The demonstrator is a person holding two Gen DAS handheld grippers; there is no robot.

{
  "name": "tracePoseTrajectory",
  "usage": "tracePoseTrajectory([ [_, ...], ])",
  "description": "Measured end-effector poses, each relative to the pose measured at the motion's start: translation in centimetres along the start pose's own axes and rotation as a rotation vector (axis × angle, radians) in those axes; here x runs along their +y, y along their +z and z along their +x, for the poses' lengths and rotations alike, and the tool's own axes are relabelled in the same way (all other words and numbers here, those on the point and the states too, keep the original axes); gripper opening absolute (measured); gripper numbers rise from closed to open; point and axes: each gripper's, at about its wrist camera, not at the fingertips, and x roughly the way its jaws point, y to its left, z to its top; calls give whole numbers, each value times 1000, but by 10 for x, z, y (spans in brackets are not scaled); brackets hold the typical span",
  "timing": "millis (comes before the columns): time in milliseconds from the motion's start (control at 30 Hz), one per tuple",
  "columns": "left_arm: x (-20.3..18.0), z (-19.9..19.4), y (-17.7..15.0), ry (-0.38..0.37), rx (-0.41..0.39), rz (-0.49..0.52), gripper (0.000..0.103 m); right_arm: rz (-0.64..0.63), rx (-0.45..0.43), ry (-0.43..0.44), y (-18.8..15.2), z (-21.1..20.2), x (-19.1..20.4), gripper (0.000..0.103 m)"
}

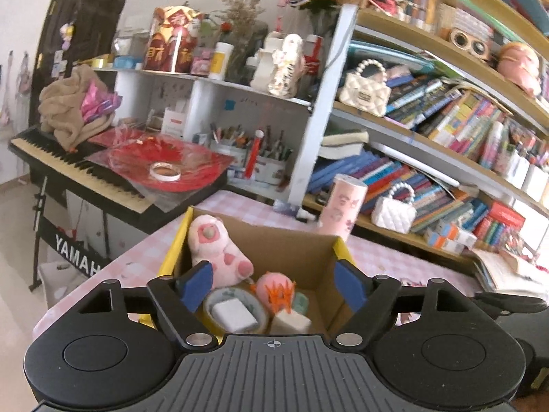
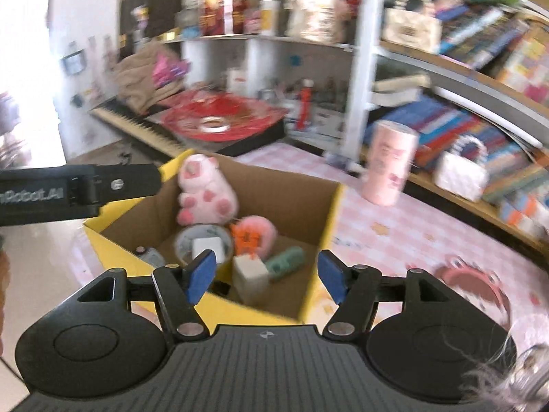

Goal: Organize objects
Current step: 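Withdraw both open grippers up and away from the yellow box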

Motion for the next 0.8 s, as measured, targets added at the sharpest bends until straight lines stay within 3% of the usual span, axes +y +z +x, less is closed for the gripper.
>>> tracePoseTrajectory([
  [333, -20, -40, -33, -33, 42, 116, 87, 157, 19, -224, -52, -51, 6, 78],
  [700, -28, -64, -74, -8, 125, 185, 92, 285, 52, -395, -106, -88, 23, 92],
  [800, -35, -66, -82, -20, 151, 213, 95, 302, 67, -450, -117, -97, 25, 100],
])
